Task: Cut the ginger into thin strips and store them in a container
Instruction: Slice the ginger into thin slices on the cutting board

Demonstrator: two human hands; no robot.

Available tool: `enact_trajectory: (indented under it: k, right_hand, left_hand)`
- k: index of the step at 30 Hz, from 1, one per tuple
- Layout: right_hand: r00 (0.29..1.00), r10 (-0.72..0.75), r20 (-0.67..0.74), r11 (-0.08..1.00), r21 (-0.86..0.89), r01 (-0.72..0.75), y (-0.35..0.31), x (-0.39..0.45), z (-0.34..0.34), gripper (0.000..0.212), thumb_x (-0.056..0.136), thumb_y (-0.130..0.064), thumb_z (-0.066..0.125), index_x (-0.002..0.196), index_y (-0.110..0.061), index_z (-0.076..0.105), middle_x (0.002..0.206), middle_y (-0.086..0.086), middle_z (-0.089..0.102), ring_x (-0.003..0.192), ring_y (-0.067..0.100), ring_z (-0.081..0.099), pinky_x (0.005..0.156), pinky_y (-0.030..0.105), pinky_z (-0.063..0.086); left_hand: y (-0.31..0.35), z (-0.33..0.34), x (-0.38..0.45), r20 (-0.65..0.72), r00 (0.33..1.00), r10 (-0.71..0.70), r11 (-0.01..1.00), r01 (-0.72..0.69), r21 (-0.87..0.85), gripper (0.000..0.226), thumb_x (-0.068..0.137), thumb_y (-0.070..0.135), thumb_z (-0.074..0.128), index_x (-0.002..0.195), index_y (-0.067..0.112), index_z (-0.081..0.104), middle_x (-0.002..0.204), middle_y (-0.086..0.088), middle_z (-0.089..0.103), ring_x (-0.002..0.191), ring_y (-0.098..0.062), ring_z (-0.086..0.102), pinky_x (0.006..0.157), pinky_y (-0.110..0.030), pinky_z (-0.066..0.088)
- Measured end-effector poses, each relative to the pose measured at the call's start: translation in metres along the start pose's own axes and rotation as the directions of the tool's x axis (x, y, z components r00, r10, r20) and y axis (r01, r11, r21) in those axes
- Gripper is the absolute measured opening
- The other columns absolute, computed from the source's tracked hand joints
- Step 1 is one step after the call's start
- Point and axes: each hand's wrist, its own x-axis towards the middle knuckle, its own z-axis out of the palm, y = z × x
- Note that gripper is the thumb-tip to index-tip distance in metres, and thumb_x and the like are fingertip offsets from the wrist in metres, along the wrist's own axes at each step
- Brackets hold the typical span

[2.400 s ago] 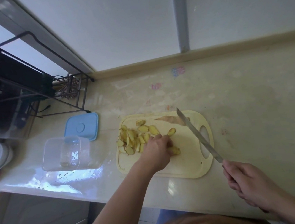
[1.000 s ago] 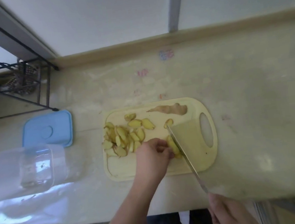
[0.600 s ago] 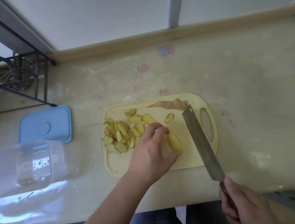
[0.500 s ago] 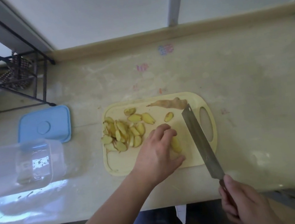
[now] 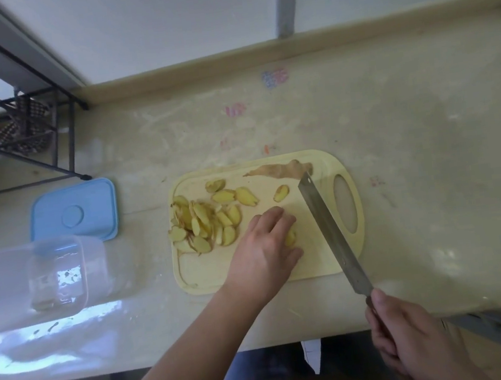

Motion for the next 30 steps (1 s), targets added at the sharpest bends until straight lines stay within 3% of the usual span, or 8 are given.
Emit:
enact_trajectory:
  k: [5,8,12,16,19,22,24,30]
  right_hand:
    - [1.0,0.006,0.026,1.0,0.028,-0.007,0.008,0.003,0.0,0.068,0.085,-0.075,0.033,0.07,-0.009,0.044,0.054,0.008,0.034,0.041,0.017,0.03,0.04,0.023,0.027]
    - [1.0,0.001,0.021,1.0,-0.005,-0.001,0.013,0.005,0.003,0.069,0.09,-0.079,0.034,0.067,-0.015,0.045,0.054,0.006,0.035,0.043,0.016,0.032,0.044,0.023,0.028]
    - [0.999,-0.027,-0.023,0.997,-0.068,0.025,0.016,0.007,0.009,0.063,0.071,-0.083,0.036,0.059,-0.021,0.044,0.049,0.0,0.039,0.045,0.014,0.036,0.047,0.022,0.031]
    - [0.997,-0.069,-0.035,0.987,-0.15,0.063,0.021,0.003,0.02,0.054,0.098,-0.064,0.043,0.058,-0.03,0.053,0.047,-0.004,0.047,0.046,0.005,0.044,0.058,0.025,0.038]
    - [0.992,-0.109,-0.057,0.97,-0.223,0.094,0.022,0.002,0.025,0.043,0.096,-0.06,0.039,0.063,-0.04,0.057,0.049,-0.011,0.05,0.049,0.002,0.044,0.063,0.024,0.037]
    - [0.997,-0.075,0.021,0.979,-0.189,0.078,0.019,0.003,0.021,0.047,0.099,-0.055,0.039,0.062,-0.03,0.054,0.048,-0.004,0.044,0.046,0.005,0.041,0.06,0.028,0.034]
    - [0.999,-0.016,0.031,0.997,-0.069,0.018,0.014,0.002,0.018,0.05,0.096,-0.057,0.041,0.061,-0.021,0.047,0.052,-0.001,0.038,0.046,0.012,0.037,0.054,0.029,0.031]
    - [1.0,0.006,0.018,0.999,0.046,-0.007,0.0,0.003,0.007,0.055,0.088,-0.059,0.037,0.069,-0.008,0.042,0.052,0.006,0.031,0.039,0.016,0.029,0.039,0.022,0.024]
  left_hand:
    - [0.002,-0.007,-0.006,0.002,0.997,-0.081,0.996,0.081,-0.038,0.074,0.076,0.026,0.086,0.139,0.009,0.053,0.137,-0.009,0.054,0.121,-0.026,0.057,0.1,-0.03,0.046]
    - [0.0,-0.011,-0.011,-0.013,0.983,-0.181,0.981,0.179,-0.075,0.071,0.074,0.033,0.087,0.134,0.013,0.055,0.121,-0.002,0.059,0.108,-0.019,0.059,0.093,-0.029,0.05]
    - [-0.004,-0.007,-0.012,-0.057,0.979,-0.197,0.978,0.192,-0.085,0.051,0.072,0.023,0.09,0.115,0.009,0.066,0.1,-0.003,0.069,0.09,-0.023,0.066,0.08,-0.029,0.053]
    - [-0.003,0.001,-0.008,-0.097,0.98,-0.172,0.981,0.161,-0.107,0.041,0.067,0.011,0.092,0.101,0.006,0.071,0.089,-0.006,0.071,0.078,-0.028,0.067,0.068,-0.032,0.057]
    - [-0.004,0.005,-0.005,-0.108,0.978,-0.179,0.98,0.168,-0.106,0.035,0.069,0.013,0.089,0.099,0.008,0.072,0.085,-0.005,0.069,0.076,-0.029,0.065,0.062,-0.038,0.056]
    - [-0.001,0.005,-0.006,-0.112,0.981,-0.156,0.986,0.149,-0.071,0.038,0.067,0.014,0.09,0.1,0.008,0.071,0.084,-0.006,0.068,0.075,-0.028,0.065,0.061,-0.039,0.056]
    - [0.002,0.0,-0.009,-0.115,0.981,-0.157,0.987,0.15,-0.064,0.048,0.066,0.019,0.093,0.106,0.008,0.07,0.087,-0.006,0.069,0.077,-0.028,0.067,0.064,-0.035,0.058]
    - [0.015,-0.01,-0.006,-0.132,0.927,-0.35,0.93,0.328,-0.163,0.051,0.08,0.041,0.083,0.119,0.012,0.068,0.094,0.001,0.068,0.082,-0.012,0.064,0.075,-0.025,0.055]
